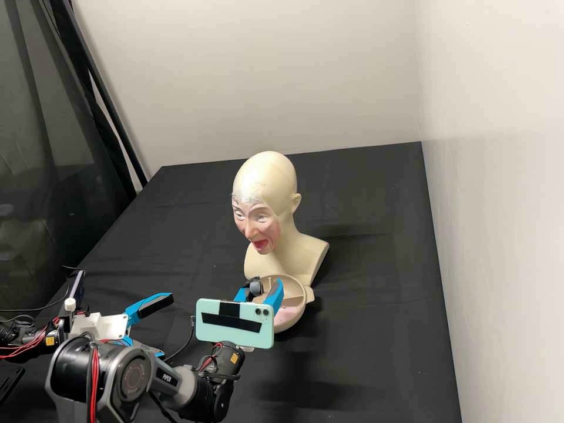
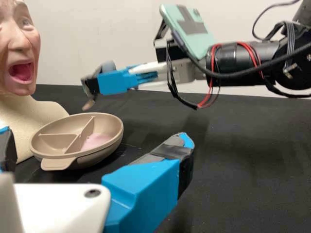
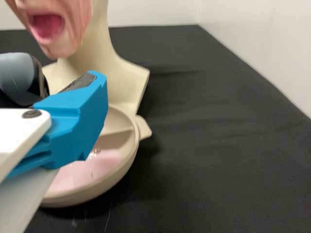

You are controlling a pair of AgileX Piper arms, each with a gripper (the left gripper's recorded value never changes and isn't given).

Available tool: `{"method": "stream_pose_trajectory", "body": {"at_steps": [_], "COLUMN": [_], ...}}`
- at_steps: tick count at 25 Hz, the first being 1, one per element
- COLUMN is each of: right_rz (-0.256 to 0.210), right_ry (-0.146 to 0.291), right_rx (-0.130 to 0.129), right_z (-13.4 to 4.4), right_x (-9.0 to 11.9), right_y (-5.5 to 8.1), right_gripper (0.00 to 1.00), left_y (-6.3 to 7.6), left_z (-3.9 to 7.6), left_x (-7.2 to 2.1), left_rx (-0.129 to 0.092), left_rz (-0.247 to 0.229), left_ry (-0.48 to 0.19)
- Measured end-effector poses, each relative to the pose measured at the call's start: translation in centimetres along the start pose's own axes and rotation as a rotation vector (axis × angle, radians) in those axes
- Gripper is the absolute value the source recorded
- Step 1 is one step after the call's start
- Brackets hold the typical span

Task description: Feed the grandma with a spoon

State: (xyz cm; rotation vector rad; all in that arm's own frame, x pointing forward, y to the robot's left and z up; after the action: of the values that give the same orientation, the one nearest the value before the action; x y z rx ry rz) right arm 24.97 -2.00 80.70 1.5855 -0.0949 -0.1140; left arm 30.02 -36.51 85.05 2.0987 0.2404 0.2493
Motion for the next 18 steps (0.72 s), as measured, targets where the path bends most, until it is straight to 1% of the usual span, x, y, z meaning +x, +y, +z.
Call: {"method": "stream_pose_trajectory", "body": {"at_steps": [3,6,10,12,14,18], "right_rz": [-0.012,-0.019,-0.044,-0.067,-0.084,-0.094], "right_ry": [-0.012,-0.018,-0.033,-0.04,-0.048,-0.062], "right_rx": [0.001,-0.006,-0.005,-0.02,-0.027,-0.025], "right_z": [0.4,0.7,1.2,1.4,1.6,2.0], "right_x": [0.1,0.3,0.5,0.7,0.8,1.4], "right_y": [-0.4,-0.7,-1.4,-2.0,-2.5,-2.8], "right_gripper": [0.0,0.0,0.0,0.0,0.0,0.0], "left_y": [-0.1,-0.3,0.1,0.2,0.2,0.2], "left_z": [0.0,0.0,0.1,0.1,0.1,0.2], "left_x": [-0.07,-0.2,-0.3,-0.34,-0.34,-0.34], "left_rx": [0.0,0.0,0.0,0.0,0.0,0.001], "left_rz": [-0.003,-0.01,0.004,0.008,0.008,0.007], "left_ry": [0.001,0.0,-0.003,-0.004,-0.004,-0.008]}}
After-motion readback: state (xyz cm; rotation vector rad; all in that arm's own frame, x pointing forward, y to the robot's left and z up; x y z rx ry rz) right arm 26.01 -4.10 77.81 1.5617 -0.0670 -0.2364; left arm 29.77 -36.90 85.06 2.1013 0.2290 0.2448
